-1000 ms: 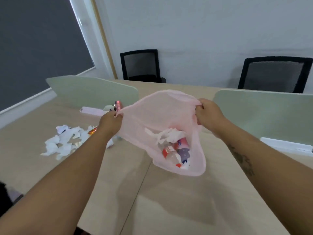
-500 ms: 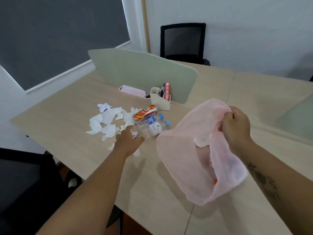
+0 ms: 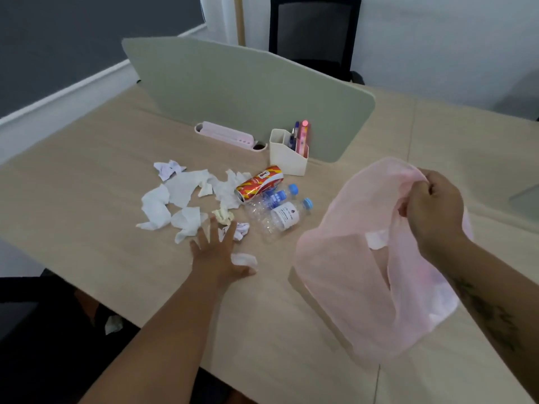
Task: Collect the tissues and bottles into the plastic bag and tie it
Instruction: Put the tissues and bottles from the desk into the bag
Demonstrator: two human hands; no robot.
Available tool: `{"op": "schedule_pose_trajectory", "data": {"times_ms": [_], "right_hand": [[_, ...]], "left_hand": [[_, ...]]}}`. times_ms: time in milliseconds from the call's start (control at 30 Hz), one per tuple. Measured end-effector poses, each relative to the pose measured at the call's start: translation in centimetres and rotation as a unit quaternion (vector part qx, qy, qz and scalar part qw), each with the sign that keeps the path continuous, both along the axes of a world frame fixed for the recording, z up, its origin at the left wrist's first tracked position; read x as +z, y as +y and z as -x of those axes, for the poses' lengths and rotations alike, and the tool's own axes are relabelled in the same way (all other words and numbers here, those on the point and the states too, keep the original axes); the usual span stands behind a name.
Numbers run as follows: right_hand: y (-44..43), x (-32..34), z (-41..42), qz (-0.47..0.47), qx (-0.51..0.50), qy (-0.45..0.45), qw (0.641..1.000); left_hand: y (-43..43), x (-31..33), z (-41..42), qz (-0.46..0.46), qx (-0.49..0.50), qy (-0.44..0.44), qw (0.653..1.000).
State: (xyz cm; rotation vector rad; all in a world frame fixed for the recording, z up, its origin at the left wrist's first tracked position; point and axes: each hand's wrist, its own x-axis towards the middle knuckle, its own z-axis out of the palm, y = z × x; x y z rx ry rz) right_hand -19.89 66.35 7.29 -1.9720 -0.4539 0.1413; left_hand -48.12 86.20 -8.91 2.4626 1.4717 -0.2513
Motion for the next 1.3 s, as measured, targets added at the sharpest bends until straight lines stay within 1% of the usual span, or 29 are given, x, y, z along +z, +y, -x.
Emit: {"op": "schedule_pose_trajectory", "data": {"times_ms": [100, 200, 233, 267, 300, 367, 433, 467, 533, 633, 700, 767, 833, 900, 1033, 1100, 1167, 1233, 1300], "right_hand": [[0.1, 0.3, 0.2, 0.016, 0.007, -0.008, 1.0], [-0.1, 0.4, 0.3, 0.027, 0.012, -0.011, 1.0], [-0.3, 0.3, 0.2, 0.031, 0.011, -0.012, 0.999], [-0.4, 0.3, 0.1, 0.035, 0.009, -0.013, 0.999], [-0.5, 0.2, 0.0, 0.038, 0.006, -0.012, 0.999], [-0.7, 0.0, -0.1, 0.042, 0.003, -0.007, 0.999], [-0.9, -0.2, -0.2, 0.043, 0.003, -0.007, 0.999], [-1.1, -0.2, -0.2, 0.044, 0.003, -0.009, 0.999], [-1.5, -0.1, -0.3, 0.045, 0.006, -0.01, 0.999], [-2.4, 0.2, -0.8, 0.037, 0.013, -0.01, 0.999], [-3.2, 0.5, -1.2, 0.033, 0.016, -0.014, 0.999], [-4.3, 0.8, -1.6, 0.029, 0.015, -0.014, 0.999], [-5.6, 1.1, -1.9, 0.025, 0.016, -0.01, 1.0], [-6.9, 1.4, -2.4, 0.025, 0.015, -0.005, 1.0], [-9.7, 1.6, -3.7, 0.013, 0.011, 0.016, 1.0], [-10.8, 1.8, -4.3, 0.011, 0.013, 0.03, 0.999], [-11.8, 2.0, -4.8, 0.006, 0.018, 0.046, 0.999], [-12.6, 2.2, -5.0, -0.001, 0.022, 0.054, 0.998], [-13.2, 2.4, -5.0, -0.004, 0.031, 0.055, 0.998]], "left_hand": [[1.8, -0.9, -0.1, -0.022, -0.049, -0.007, 0.999], [3.1, -1.6, -0.1, -0.014, -0.07, -0.001, 0.997], [3.2, -1.7, -0.1, -0.026, -0.072, 0.004, 0.997], [3.0, -2.0, -0.1, -0.058, -0.073, -0.001, 0.996], [2.6, -2.2, 0.0, -0.092, -0.079, -0.016, 0.992], [1.5, -2.8, 0.6, -0.1, -0.073, -0.076, 0.989], [0.2, -2.9, 1.1, -0.058, -0.057, -0.133, 0.988], [-0.3, -2.6, 1.2, -0.016, -0.034, -0.163, 0.986], [-1.6, -1.6, 0.9, 0.068, 0.004, -0.235, 0.969], [-4.4, 1.2, -1.4, 0.122, -0.005, -0.304, 0.945], [-7.0, 3.3, -3.4, 0.167, -0.04, -0.326, 0.93], [-10.4, 5.3, -5.5, 0.253, -0.11, -0.331, 0.903], [-14.0, 7.2, -7.6, 0.33, -0.162, -0.302, 0.88], [-17.0, 9.3, -10.2, 0.354, -0.18, -0.302, 0.867], [-19.8, 14.1, -13.6, 0.375, -0.157, -0.349, 0.844], [-20.4, 16.0, -13.9, 0.405, -0.174, -0.339, 0.831], [-21.2, 17.6, -13.4, 0.452, -0.185, -0.309, 0.816], [-22.1, 18.2, -13.2, 0.498, -0.172, -0.279, 0.803], [-23.2, 18.2, -13.4, 0.534, -0.14, -0.295, 0.78]]}}
